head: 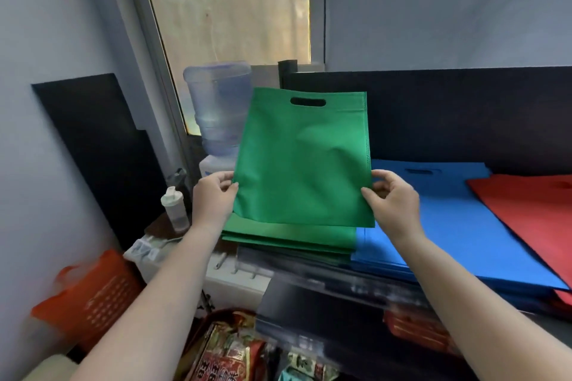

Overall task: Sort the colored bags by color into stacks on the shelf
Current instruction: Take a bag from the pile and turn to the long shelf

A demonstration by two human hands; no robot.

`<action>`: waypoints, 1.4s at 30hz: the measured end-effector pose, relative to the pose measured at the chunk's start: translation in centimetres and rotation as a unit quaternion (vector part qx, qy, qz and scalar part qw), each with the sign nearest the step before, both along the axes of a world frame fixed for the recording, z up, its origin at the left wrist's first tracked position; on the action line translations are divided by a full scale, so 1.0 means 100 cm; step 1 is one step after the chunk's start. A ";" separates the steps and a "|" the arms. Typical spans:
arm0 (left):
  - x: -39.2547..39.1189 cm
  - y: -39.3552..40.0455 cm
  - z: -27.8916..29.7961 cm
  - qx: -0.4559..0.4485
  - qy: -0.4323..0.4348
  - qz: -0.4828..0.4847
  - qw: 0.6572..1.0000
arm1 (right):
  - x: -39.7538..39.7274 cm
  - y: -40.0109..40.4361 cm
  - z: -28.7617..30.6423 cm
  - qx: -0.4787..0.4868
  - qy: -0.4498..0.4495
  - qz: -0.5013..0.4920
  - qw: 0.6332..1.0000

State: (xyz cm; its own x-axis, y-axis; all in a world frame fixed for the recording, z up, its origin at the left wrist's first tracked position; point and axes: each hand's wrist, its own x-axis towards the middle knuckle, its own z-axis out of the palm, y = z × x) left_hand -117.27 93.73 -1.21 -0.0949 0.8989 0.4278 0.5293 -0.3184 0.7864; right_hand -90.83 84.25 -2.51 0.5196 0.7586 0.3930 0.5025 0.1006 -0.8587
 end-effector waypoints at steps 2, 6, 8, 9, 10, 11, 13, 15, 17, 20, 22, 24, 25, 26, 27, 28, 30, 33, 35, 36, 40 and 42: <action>-0.003 0.015 -0.011 -0.020 0.058 -0.002 0.998 | -0.002 0.009 -0.008 -0.068 -0.061 -0.009 0.996; -0.008 0.028 -0.032 -0.064 0.176 0.003 0.982 | -0.004 0.020 -0.021 -0.231 -0.163 -0.015 0.959; -0.009 0.028 -0.037 -0.084 0.229 0.008 0.970 | -0.005 0.023 -0.022 -0.280 -0.200 -0.024 0.939; -0.008 0.028 -0.038 -0.091 0.264 0.010 0.960 | -0.005 0.023 -0.021 -0.292 -0.212 -0.027 0.932; -0.007 0.027 -0.036 -0.089 0.302 0.012 0.949 | -0.005 0.023 -0.019 -0.301 -0.223 -0.029 0.927; -0.003 0.026 -0.034 -0.077 0.333 0.015 0.940 | -0.004 0.022 -0.016 -0.306 -0.235 -0.029 0.922; 0.010 0.022 -0.024 -0.049 0.359 0.011 0.932 | 0.003 0.016 -0.008 -0.294 -0.264 -0.020 0.918; 0.032 0.015 -0.010 -0.021 0.376 -0.008 0.926 | 0.014 0.006 0.003 -0.258 -0.306 -0.018 0.916; 0.065 0.005 0.005 0.008 0.394 -0.034 0.918 | 0.031 -0.011 0.019 -0.224 -0.350 -0.028 0.909; 0.115 -0.013 0.025 0.052 0.409 -0.070 0.908 | 0.058 -0.036 0.041 -0.204 -0.408 -0.040 0.889; 0.156 -0.032 0.034 0.085 0.419 -0.091 0.899 | 0.087 -0.060 0.054 -0.207 -0.436 -0.054 0.874; 0.198 -0.053 0.041 0.110 0.426 -0.111 0.891 | 0.119 -0.089 0.064 -0.216 -0.460 -0.077 0.858; 0.220 -0.066 0.044 0.122 0.429 -0.121 0.887 | 0.137 -0.105 0.068 -0.224 -0.467 -0.089 0.851; 0.241 -0.079 0.046 0.133 0.430 -0.132 0.883 | 0.154 -0.122 0.071 -0.234 -0.472 -0.103 0.844; 0.263 -0.092 0.048 0.143 0.429 -0.144 0.880 | 0.173 -0.140 0.073 -0.247 -0.475 -0.116 0.837; 0.286 -0.106 0.050 0.152 0.426 -0.158 0.877 | 0.192 -0.159 0.075 -0.261 -0.476 -0.130 0.830; 0.331 -0.135 0.052 0.169 0.423 -0.183 0.871 | 0.229 -0.198 0.078 -0.290 -0.472 -0.158 0.817; 0.399 -0.181 0.055 0.195 0.416 -0.219 0.861 | 0.283 -0.260 0.081 -0.325 -0.463 -0.198 0.801; 0.445 -0.212 0.055 0.207 0.408 -0.248 0.854 | 0.316 -0.303 0.081 -0.345 -0.456 -0.230 0.788; 0.467 -0.228 0.056 0.214 0.401 -0.265 0.850 | 0.331 -0.325 0.081 -0.353 -0.452 -0.248 0.781; 0.556 -0.300 0.057 0.250 0.373 -0.336 0.828 | 0.388 -0.417 0.080 -0.389 -0.426 -0.315 0.754; 0.595 -0.339 0.057 0.263 0.364 -0.369 0.813 | 0.409 -0.461 0.079 -0.413 -0.403 -0.342 0.741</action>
